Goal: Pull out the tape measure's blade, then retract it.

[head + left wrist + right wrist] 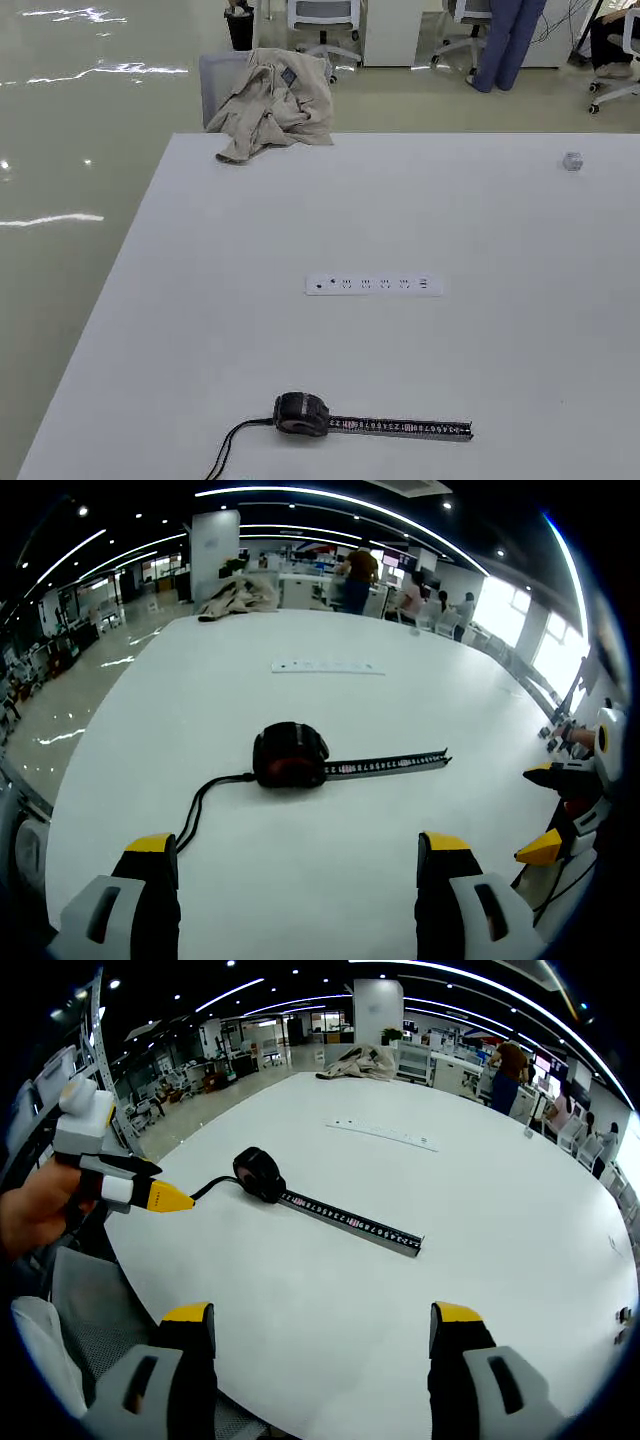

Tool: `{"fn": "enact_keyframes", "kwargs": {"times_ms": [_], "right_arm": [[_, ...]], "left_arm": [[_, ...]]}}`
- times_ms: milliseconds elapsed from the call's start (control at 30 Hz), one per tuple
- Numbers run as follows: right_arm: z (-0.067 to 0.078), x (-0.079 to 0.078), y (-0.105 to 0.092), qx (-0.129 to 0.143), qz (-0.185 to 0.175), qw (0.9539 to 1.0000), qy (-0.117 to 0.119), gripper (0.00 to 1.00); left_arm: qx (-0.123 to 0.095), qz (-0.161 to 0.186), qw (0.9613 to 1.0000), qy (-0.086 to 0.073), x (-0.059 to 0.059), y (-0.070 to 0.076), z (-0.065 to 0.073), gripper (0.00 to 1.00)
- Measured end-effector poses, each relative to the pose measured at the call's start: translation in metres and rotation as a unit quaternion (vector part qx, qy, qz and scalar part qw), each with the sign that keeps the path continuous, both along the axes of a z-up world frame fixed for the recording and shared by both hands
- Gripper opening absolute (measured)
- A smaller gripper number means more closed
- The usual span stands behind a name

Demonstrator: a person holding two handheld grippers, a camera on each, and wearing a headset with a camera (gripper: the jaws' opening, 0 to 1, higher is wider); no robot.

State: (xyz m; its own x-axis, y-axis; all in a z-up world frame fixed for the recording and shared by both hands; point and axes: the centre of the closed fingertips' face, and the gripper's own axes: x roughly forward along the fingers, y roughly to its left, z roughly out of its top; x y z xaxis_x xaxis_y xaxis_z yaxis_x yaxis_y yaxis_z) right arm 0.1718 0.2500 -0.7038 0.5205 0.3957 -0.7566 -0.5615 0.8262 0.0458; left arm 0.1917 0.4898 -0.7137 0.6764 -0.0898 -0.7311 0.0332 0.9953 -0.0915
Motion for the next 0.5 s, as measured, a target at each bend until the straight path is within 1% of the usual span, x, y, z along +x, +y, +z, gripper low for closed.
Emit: {"fn": "enact_keyframes", "kwargs": {"times_ms": [33,167,367,400,500], "right_arm": [[-0.002,0.0,0.0,-0.001,0.002,1.0,0.001,0.91],[-0.005,0.004,-0.002,-0.004,0.004,1.0,0.003,0.9],[-0.011,0.012,-0.003,-0.009,0.014,0.9998,0.004,0.89],[-0.013,0.013,-0.003,-0.011,0.016,0.9998,0.004,0.89],[-0.015,0.017,-0.003,-0.012,0.02,0.9997,0.005,0.89]], "left_arm": [[0.001,0.001,1.0,0.0,0.001,0.0,-0.001,0.96],[-0.002,0.007,0.9999,-0.009,0.008,-0.002,-0.003,0.95],[-0.002,0.009,1.0,-0.002,0.015,-0.004,-0.011,0.95],[-0.004,0.011,0.9999,-0.002,0.016,-0.004,-0.011,0.95],[0.001,0.014,0.9999,-0.008,0.02,-0.004,-0.011,0.95]]}}
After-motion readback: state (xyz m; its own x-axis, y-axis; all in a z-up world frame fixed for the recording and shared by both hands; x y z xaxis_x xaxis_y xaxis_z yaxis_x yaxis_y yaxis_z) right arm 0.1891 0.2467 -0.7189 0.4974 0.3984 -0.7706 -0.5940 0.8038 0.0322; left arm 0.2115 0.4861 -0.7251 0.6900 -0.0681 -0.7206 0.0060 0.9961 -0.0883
